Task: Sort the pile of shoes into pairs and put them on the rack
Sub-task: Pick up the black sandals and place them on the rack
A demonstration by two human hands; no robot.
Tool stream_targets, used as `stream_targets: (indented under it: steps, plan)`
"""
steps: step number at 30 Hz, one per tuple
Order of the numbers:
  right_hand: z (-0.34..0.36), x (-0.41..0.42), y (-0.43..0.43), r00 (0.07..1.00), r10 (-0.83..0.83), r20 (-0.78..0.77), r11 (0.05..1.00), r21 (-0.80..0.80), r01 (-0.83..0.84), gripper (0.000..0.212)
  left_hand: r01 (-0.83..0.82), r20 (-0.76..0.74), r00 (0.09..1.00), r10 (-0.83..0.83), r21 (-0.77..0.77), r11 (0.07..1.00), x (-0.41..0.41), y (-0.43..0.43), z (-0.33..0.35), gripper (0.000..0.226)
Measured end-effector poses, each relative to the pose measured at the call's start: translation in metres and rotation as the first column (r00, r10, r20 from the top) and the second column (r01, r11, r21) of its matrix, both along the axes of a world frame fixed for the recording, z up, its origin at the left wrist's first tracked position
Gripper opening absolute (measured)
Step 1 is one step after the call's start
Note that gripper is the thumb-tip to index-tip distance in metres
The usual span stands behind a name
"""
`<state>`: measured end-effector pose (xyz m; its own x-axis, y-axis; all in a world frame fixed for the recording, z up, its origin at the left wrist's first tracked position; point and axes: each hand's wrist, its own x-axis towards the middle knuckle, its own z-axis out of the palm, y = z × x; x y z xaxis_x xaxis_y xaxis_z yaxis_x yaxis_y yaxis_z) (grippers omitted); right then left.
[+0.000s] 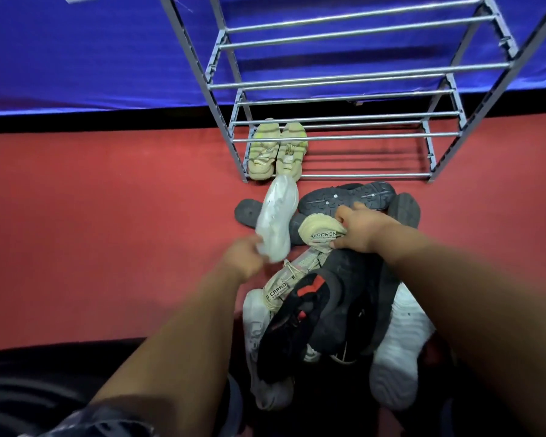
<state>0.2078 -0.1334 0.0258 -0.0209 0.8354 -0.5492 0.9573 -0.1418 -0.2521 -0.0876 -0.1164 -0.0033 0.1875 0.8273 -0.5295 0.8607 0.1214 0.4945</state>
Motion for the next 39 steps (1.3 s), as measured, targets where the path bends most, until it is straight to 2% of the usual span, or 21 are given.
stream_targets:
  steps: [2,3,5,8,10,14,16,18,21,23,25,27,30,32,34,39]
  plan:
    - [-0.002,0.001,-0.001,1.000,0.003,0.006,1.000,0.019,-0.003,0.052,0.213,-0.162,0.956,-0.243,-0.182,0.960,0.003,-0.020,-0.022,0.043]
    - [-0.004,0.002,-0.001,1.000,-0.003,0.016,0.999,0.035,0.003,0.047,0.253,-0.220,0.929,-0.299,-0.214,0.943,0.005,-0.027,-0.032,0.046]
    - [-0.006,0.002,-0.002,0.998,-0.035,0.045,0.997,0.065,0.032,0.036,0.246,-0.272,0.910,-0.312,-0.251,0.936,0.013,-0.034,-0.042,0.054]
    - [-0.012,-0.001,-0.003,0.995,-0.073,0.073,0.993,0.101,0.066,0.030,0.267,-0.309,0.885,-0.347,-0.273,0.924,0.023,-0.028,-0.047,0.038]
    - [-0.015,-0.006,-0.004,0.992,-0.091,0.088,0.991,0.101,0.082,0.031,0.286,-0.304,0.880,-0.364,-0.272,0.919,0.026,-0.025,-0.044,0.031]
    - [-0.016,-0.005,-0.007,0.978,-0.124,0.166,0.992,0.027,0.121,0.045,0.267,-0.322,0.891,-0.319,-0.195,0.944,0.028,-0.020,-0.043,0.028]
    - [-0.015,0.003,-0.009,0.965,-0.152,0.214,0.988,-0.007,0.157,0.047,0.218,-0.254,0.938,-0.238,-0.104,0.970,0.035,-0.020,-0.035,0.029]
    - [-0.011,0.015,-0.013,0.944,-0.206,0.259,0.976,-0.021,0.219,0.050,0.157,-0.093,0.982,-0.164,-0.079,0.984,0.047,-0.021,-0.021,0.038]
    - [-0.006,0.032,-0.023,0.921,-0.271,0.280,0.951,-0.070,0.301,0.064,0.157,0.190,0.976,-0.107,-0.276,0.948,0.069,-0.026,-0.005,0.056]
    - [-0.007,0.041,-0.032,0.930,-0.236,0.282,0.952,-0.123,0.279,0.062,0.244,0.182,0.965,-0.190,-0.341,0.908,0.078,-0.030,-0.004,0.061]
    - [-0.007,0.048,-0.041,0.927,-0.247,0.282,0.947,-0.131,0.292,0.061,0.284,0.081,0.959,-0.273,-0.297,0.911,0.081,-0.033,-0.006,0.072]
    - [-0.005,0.051,-0.046,0.906,-0.325,0.272,0.925,-0.109,0.365,0.065,0.283,0.053,0.959,-0.279,-0.243,0.928,0.083,-0.036,-0.005,0.075]
    - [0.009,0.048,-0.048,0.888,-0.419,0.188,0.899,-0.055,0.435,0.063,0.277,0.060,0.961,-0.271,-0.190,0.942,0.080,-0.038,-0.002,0.050]
    - [0.021,0.046,-0.045,0.908,-0.408,0.099,0.912,-0.010,0.410,0.039,0.230,0.117,0.971,-0.211,-0.194,0.954,0.071,-0.037,-0.006,0.038]
    - [0.034,0.046,-0.039,0.901,-0.433,-0.003,0.899,0.069,0.432,0.027,0.156,0.171,0.978,-0.122,-0.204,0.966,0.062,-0.034,-0.007,0.036]
    - [0.072,0.054,-0.019,0.748,-0.575,-0.331,0.705,0.264,0.658,0.024,-0.027,0.154,0.987,0.053,-0.168,0.985,0.044,-0.022,-0.008,0.041]
